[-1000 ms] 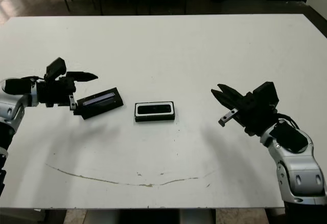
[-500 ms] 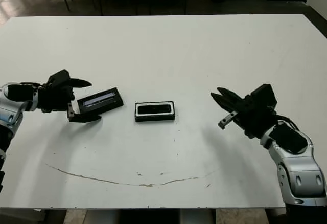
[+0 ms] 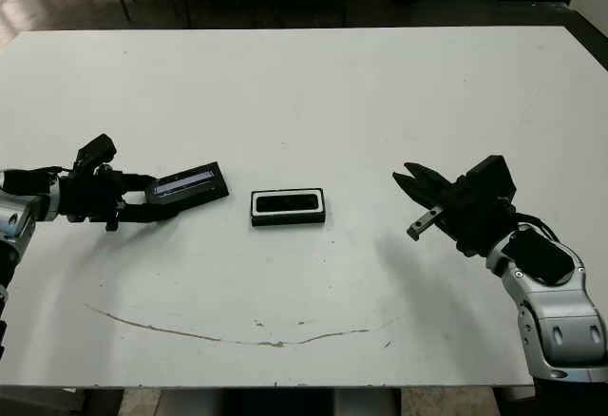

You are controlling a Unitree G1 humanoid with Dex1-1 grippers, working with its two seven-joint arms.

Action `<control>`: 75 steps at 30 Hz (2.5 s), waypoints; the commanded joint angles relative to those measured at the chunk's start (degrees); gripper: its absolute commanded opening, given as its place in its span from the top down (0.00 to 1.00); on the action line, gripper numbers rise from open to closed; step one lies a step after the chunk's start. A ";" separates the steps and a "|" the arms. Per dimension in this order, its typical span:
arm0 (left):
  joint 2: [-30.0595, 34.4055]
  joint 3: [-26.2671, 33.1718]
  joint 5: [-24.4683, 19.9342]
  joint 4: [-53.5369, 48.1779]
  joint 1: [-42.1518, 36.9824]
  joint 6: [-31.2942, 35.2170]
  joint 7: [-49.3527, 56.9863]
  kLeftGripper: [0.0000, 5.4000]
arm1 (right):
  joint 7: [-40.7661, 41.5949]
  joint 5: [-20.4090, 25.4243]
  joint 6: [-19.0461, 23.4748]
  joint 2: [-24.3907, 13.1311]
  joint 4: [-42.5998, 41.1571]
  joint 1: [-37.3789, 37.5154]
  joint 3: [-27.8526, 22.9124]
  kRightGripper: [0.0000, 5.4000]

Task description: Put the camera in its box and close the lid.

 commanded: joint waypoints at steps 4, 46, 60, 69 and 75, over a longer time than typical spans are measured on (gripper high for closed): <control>0.68 -0.56 0.07 -0.96 0.42 1.63 -3.70 0.77 | -0.14 -0.51 1.51 -0.85 0.43 0.06 0.48 1.00; -6.07 -9.54 2.51 -9.82 -4.10 -0.38 0.07 0.77 | 0.02 0.37 2.82 -0.52 -2.03 2.18 1.18 1.00; -10.02 -10.62 4.40 -8.50 -4.49 -2.10 0.68 0.78 | 0.83 2.15 2.78 -0.72 -1.38 3.54 -0.45 1.00; -9.44 -11.67 4.57 -11.54 -4.08 -0.87 -1.64 0.78 | 0.32 1.80 3.47 -0.82 -1.33 3.03 0.08 1.00; -8.97 -11.82 4.88 -13.50 -3.62 0.27 -1.35 0.78 | -0.25 1.69 4.63 -0.78 -1.96 2.99 0.31 1.00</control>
